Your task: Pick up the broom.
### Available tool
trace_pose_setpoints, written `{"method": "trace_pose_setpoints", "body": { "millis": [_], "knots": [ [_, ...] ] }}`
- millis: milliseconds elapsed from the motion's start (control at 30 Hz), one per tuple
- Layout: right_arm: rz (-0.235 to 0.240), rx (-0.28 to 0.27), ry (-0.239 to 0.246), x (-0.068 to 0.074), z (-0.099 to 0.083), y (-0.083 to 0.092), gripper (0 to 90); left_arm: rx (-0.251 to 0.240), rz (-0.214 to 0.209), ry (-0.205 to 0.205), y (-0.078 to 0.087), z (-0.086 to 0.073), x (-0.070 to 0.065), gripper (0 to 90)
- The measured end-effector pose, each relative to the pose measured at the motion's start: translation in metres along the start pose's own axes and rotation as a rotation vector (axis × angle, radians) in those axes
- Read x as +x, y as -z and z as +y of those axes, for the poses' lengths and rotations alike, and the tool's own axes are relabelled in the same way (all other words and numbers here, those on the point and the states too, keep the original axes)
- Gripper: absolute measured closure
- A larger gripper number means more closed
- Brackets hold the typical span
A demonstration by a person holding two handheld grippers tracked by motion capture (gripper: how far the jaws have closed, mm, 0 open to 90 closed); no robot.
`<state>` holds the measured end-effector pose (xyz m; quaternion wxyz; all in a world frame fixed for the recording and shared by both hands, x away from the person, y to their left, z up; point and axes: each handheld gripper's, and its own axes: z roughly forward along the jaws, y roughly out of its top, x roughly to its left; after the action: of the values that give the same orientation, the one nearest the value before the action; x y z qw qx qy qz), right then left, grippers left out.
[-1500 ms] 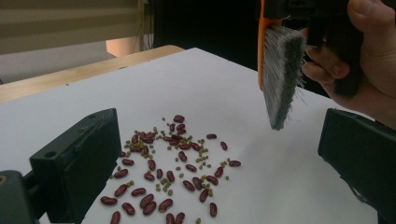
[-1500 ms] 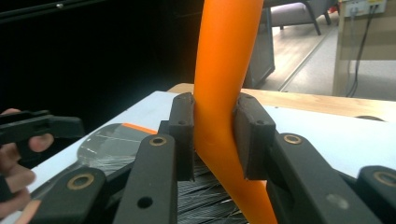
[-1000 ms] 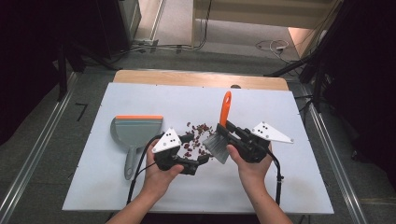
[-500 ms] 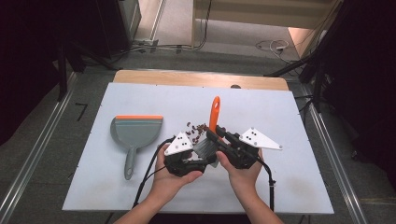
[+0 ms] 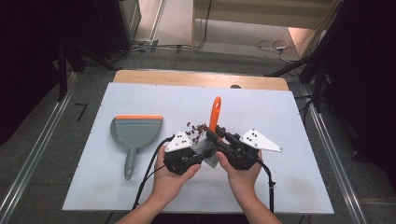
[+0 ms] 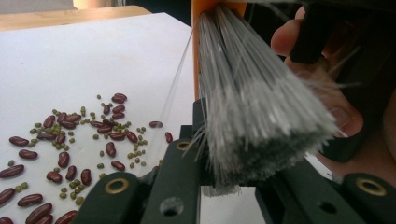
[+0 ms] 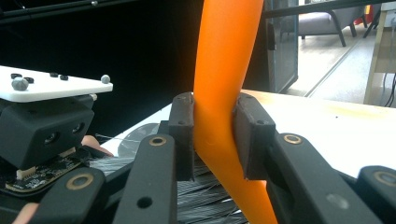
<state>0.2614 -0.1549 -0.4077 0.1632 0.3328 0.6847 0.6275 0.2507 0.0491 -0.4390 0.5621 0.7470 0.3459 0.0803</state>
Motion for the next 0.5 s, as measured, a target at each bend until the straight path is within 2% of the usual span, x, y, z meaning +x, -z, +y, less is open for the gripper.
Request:
{"method": "trace_pose_setpoints", "body": {
  "millis": [167, 233, 300, 367, 433, 500],
  "knots": [
    [0.045, 0.018, 0.017, -0.004, 0.002, -0.003, 67.8, 0.004, 0.005, -0.026, 0.002, 0.0, 0.002, 86.0],
    [0.064, 0.037, 0.044, -0.006, 0.003, -0.004, 61.0, 0.015, -0.013, -0.024, 0.005, 0.001, 0.007, 86.3],
    [0.102, 0.03, 0.051, -0.009, 0.005, -0.002, 53.5, 0.012, -0.029, -0.031, 0.008, 0.002, 0.009, 86.4],
    [0.131, 0.039, 0.052, -0.015, 0.007, 0.001, 50.2, 0.011, -0.036, -0.038, 0.01, 0.003, 0.01, 86.4],
    [0.164, 0.045, 0.059, -0.02, 0.01, 0.004, 49.5, 0.004, -0.058, -0.062, 0.015, 0.005, 0.014, 86.4],
    [0.194, 0.052, 0.078, -0.024, 0.012, 0.007, 49.3, 0.003, -0.072, -0.073, 0.018, 0.006, 0.016, 86.4]
  ]
}}
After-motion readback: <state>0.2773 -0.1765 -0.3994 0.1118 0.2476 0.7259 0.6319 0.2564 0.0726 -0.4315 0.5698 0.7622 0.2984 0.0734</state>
